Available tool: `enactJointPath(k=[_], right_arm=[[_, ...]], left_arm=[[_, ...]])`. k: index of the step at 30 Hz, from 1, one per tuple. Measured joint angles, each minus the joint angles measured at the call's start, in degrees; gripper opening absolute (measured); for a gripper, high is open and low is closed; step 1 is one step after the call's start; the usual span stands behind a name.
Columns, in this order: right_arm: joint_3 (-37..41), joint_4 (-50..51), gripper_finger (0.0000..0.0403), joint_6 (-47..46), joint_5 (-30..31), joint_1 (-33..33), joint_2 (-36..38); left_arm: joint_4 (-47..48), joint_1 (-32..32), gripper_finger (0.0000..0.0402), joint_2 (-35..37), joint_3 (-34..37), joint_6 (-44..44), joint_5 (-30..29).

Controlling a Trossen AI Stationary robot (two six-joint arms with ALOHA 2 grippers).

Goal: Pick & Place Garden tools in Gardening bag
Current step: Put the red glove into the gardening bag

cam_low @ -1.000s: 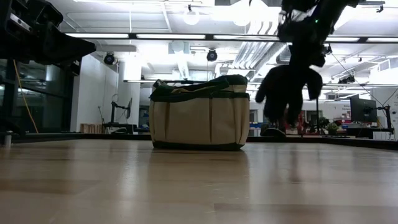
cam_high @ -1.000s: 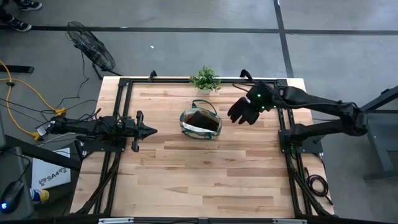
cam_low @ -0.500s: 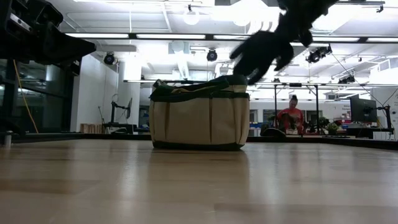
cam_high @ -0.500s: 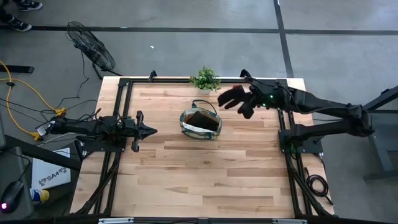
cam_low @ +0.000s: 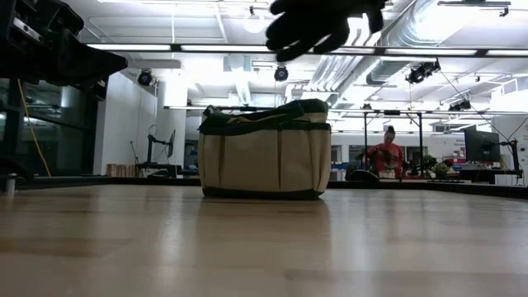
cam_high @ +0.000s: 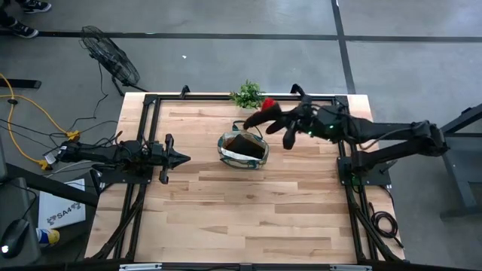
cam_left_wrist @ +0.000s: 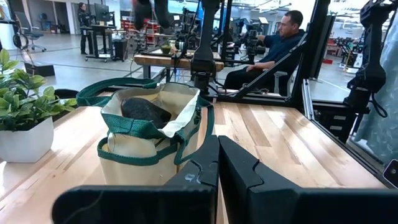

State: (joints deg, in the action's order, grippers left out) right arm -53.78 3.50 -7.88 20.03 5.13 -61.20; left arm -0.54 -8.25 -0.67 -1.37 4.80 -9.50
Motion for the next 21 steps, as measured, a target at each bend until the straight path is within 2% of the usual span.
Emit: enactJointPath(k=[4, 10, 15, 21], right_arm=[[0.00, -2.97, 0.0005, 0.19, 0.47, -2.20, -4.73], [0.00, -9.95, 0.0005, 0.22, 6.50, -4.80, -13.48], [0.00, -17.20, 0.0005, 0.20, 7.44, -6.26, -20.39], [0.00, -18.77, 0.0005, -2.16, 10.51, -7.02, -25.42]], left_arm=[[0.00, -0.02, 0.0000, 0.00, 0.00, 0.00, 0.00], [0.00, -0.02, 0.0000, 0.00, 0.00, 0.00, 0.00], [0.00, 0.00, 0.0000, 0.00, 0.00, 0.00, 0.00], [0.00, 0.00, 0.0000, 0.00, 0.00, 0.00, 0.00]])
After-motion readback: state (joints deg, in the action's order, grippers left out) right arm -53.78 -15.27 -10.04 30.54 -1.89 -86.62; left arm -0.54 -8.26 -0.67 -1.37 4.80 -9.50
